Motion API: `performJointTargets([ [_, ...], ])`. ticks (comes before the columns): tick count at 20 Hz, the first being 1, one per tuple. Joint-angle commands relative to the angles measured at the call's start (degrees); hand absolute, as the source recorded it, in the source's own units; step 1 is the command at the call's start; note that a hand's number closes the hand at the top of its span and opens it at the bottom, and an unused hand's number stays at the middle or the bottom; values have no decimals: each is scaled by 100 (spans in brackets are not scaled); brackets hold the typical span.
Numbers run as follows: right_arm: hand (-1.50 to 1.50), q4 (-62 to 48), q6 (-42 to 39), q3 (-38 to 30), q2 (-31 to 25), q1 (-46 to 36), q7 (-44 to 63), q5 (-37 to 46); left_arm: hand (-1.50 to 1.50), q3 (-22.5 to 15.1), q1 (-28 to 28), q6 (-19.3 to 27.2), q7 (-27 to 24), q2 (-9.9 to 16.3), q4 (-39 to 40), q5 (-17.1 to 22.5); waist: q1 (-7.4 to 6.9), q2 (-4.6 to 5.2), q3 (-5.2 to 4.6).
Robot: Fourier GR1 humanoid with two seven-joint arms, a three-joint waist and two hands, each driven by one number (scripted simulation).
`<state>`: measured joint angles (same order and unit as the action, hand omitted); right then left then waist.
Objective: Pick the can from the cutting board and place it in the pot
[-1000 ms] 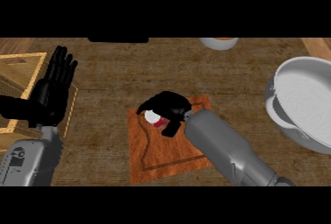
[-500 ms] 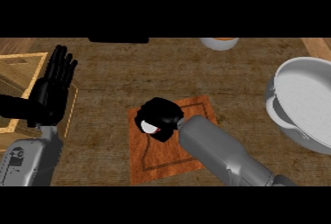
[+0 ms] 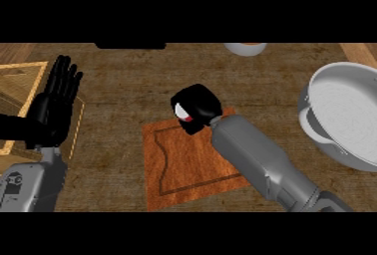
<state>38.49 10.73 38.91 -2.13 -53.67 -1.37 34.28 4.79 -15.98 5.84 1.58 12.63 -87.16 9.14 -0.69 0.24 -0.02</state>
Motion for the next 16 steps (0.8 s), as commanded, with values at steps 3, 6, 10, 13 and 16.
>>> performJointTargets([
  [3, 150, -1085, 858, -1248, -533, -542, 2483, -169, 0, -10, -31, 12, 26, 9, -71, -11, -17, 58, -19],
  [6, 150, -1403, 1470, -1487, -651, -1221, 3730, 42, 0, -83, -112, -17, -2, -18, 7, -51, -118, 53, -32],
  [10, 150, -2114, 2145, -1241, -905, -1831, 5350, 771, 0, -101, -151, -49, 51, -48, -4, 3, -280, 56, -41],
  [13, 150, -2544, 2571, -949, -920, -2301, 6490, 1334, 0, -147, -317, 65, 188, -92, -6, -63, -256, 38, -29],
  [16, 150, -2945, 2803, -646, -940, -2572, 7409, 1839, 0, -161, -56, 33, 24, -84, -39, -117, -230, 7, -24],
])
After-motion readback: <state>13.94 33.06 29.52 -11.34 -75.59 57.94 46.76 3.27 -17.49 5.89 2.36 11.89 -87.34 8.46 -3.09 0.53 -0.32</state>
